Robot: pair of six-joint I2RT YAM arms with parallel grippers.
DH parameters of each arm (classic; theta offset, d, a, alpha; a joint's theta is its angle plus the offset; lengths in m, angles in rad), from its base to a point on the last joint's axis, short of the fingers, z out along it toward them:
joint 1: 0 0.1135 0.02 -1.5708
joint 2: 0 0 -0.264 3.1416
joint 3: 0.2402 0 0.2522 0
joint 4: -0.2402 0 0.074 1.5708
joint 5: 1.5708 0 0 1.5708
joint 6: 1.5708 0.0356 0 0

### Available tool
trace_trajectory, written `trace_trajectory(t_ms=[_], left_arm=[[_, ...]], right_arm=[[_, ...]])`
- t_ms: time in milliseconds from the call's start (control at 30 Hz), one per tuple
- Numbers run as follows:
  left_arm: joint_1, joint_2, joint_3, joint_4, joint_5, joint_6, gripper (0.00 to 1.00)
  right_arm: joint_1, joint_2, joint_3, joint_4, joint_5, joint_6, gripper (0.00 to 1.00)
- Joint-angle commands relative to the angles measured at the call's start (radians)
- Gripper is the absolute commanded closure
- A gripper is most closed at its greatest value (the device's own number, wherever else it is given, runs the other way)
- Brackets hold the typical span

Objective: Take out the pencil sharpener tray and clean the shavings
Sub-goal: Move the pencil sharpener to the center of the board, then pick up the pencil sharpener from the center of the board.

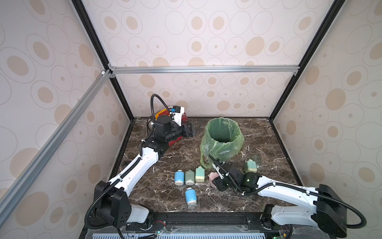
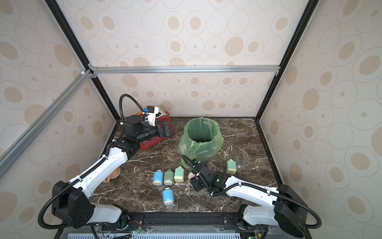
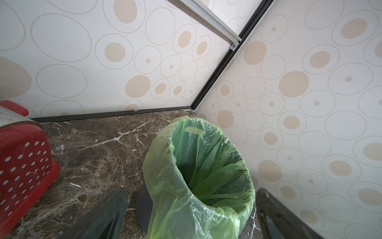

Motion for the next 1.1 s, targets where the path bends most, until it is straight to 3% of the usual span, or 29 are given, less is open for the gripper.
trace_trajectory(t_ms=[0, 67, 133, 433, 800, 967, 1067], left_arm=[[0.007, 0.015, 0.000, 0.063, 0.016, -0.014, 0.01], [0.007, 0.020, 0.002, 0.066, 0.022, -0.019, 0.01], [0.007, 0.019, 0.002, 0.066, 0.024, -0.019, 0.01], [0.007, 0.012, 0.000, 0.061, 0.041, -0.010, 0.01], [0.007, -0.001, -0.007, 0.120, 0.120, -0.019, 0.01], [0.008, -0.004, -0.007, 0.148, 0.165, -0.022, 0.01], [0.007, -0.004, 0.000, 0.176, 0.254, -0.014, 0.01]], right_arm=[[0.004, -0.073, -0.030, -0.039, -0.059, -0.060, 0.25], [0.004, -0.100, -0.049, -0.014, -0.055, -0.077, 0.11], [0.003, -0.111, -0.058, 0.003, -0.044, -0.088, 0.04], [0.004, -0.030, -0.075, 0.034, -0.084, -0.087, 0.00], [0.003, -0.010, -0.136, 0.098, -0.072, -0.104, 0.12], [0.003, -0.026, -0.155, 0.112, -0.069, -0.103, 0.28], [0.002, -0.044, -0.150, 0.089, -0.071, -0.113, 0.37]])
